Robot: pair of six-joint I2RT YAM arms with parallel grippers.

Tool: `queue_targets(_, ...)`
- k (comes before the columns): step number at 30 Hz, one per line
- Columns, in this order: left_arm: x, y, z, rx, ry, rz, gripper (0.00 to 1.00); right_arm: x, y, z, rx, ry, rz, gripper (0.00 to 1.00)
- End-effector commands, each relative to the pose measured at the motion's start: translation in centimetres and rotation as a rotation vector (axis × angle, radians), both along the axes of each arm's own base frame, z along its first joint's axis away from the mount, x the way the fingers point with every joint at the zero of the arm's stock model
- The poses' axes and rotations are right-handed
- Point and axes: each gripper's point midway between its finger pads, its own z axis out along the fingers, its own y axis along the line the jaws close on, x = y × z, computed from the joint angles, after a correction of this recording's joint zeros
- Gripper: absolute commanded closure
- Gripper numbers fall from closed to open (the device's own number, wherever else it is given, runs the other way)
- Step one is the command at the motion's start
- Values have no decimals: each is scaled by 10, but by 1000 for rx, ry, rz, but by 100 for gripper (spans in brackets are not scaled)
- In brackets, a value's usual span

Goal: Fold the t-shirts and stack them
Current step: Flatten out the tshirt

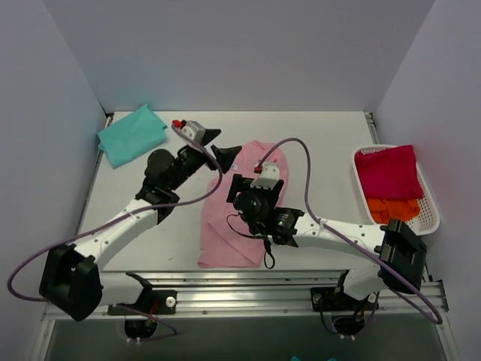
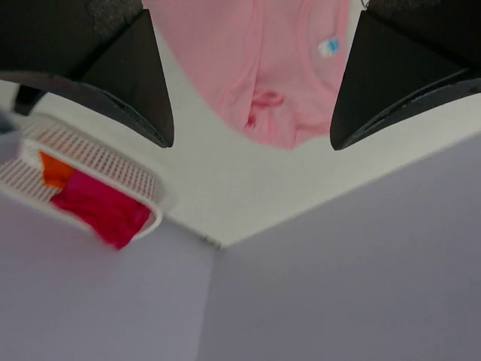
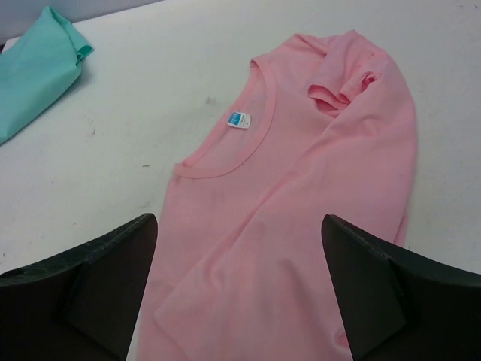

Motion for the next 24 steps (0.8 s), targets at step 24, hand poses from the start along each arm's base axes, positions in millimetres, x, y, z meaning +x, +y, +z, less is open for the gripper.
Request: queue_targets(24,175,-80,-170,185,579,36,4,-32,-171,82,96,-156,-411,11)
